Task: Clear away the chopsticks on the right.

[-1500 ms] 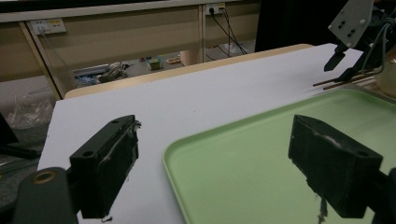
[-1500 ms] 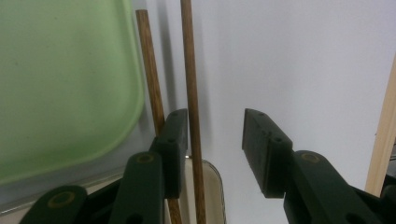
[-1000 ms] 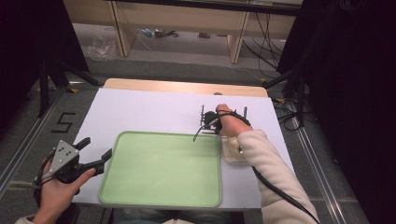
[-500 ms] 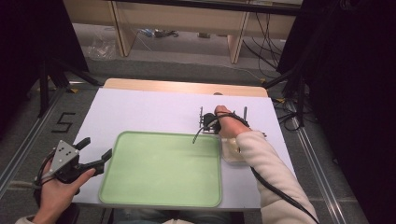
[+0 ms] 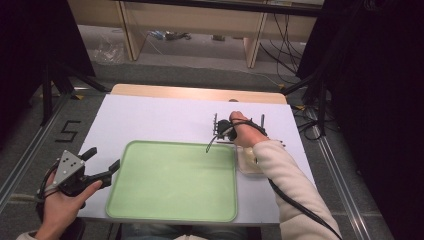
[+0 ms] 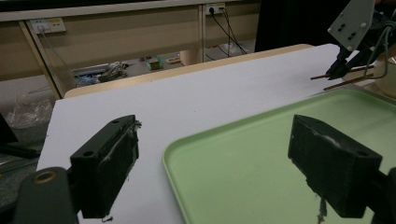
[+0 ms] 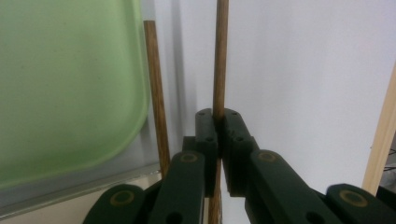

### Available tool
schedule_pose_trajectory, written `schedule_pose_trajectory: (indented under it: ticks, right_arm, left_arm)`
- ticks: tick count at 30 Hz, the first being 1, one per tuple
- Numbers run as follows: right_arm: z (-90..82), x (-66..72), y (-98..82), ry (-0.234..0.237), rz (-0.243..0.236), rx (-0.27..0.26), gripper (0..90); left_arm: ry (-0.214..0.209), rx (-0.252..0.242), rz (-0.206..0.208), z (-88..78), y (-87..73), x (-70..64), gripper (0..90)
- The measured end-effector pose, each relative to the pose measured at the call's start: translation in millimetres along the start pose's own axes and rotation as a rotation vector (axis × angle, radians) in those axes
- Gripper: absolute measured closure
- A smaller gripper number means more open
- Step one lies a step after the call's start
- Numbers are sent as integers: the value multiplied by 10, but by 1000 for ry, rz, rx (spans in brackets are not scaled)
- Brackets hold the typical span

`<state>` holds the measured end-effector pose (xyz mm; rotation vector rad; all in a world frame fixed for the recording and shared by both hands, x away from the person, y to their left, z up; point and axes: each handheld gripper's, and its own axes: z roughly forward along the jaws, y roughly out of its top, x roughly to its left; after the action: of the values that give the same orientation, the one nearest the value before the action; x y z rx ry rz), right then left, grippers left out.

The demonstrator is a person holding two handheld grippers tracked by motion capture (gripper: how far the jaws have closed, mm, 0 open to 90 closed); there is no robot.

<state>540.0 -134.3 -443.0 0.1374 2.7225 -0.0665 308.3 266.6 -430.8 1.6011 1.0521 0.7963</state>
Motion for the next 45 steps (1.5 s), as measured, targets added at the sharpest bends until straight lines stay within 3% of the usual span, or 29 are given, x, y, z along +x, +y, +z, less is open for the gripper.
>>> schedule_pose_trajectory:
  ticks: [6, 14, 15, 16, 18, 20, 21, 25, 27, 32, 33, 37, 38, 39, 41, 44, 45]
  right_arm:
    - [-61, -28, 0, -19, 4, -16, 873]
    - [-241, -163, -61, -74, 69, -96, 873]
    - [-299, -188, -82, -90, 116, -117, 874]
    - [-299, -188, -82, -90, 116, -117, 874]
    - [-414, -256, -120, -129, 181, -185, 874]
    - [-493, -308, -143, -167, 195, -224, 874]
    - [-549, -323, -152, -182, 247, -257, 874]
    - [-719, -399, -176, -234, 366, -378, 873]
    - [-800, -413, -176, -241, 450, -454, 874]
    - [-968, -439, -171, -248, 613, -563, 874]
    - [-985, -457, -183, -247, 604, -583, 874]
    - [-1060, -474, -195, -251, 679, -660, 874]
    - [-1060, -474, -195, -251, 679, -660, 874]
    - [-1093, -466, -201, -241, 725, -688, 874]
    - [-1120, -450, -202, -229, 779, -691, 874]
    - [-1141, -446, -215, -224, 817, -702, 874]
    - [-1174, -430, -230, -199, 873, -703, 874]
  left_arm:
    - [0, -1, -2, 1, 0, 0, 157]
    - [0, -1, -3, 1, -1, 1, 157]
    - [0, -1, -3, 1, -1, 1, 158]
    - [0, -1, -3, 1, -1, 1, 157]
    - [-1, 0, -4, 3, -1, 2, 157]
    - [-2, 0, -4, 3, -1, 1, 157]
    - [-2, 0, -3, 3, -1, 1, 157]
    - [-1, 1, -3, 3, -2, 2, 158]
    - [1, 6, -3, -2, 0, 1, 158]
    - [3, 8, -2, -4, 0, 2, 158]
    - [1, 2, -3, 0, -2, 4, 158]
    - [0, 0, -4, 1, -2, 4, 158]
    - [0, 0, -4, 1, -2, 4, 158]
    - [1, 0, -5, 1, -2, 3, 158]
    - [1, 0, -5, 1, -2, 3, 158]
    - [1, 1, -5, 1, -2, 5, 158]
    - [1, 1, -5, 1, -2, 5, 158]
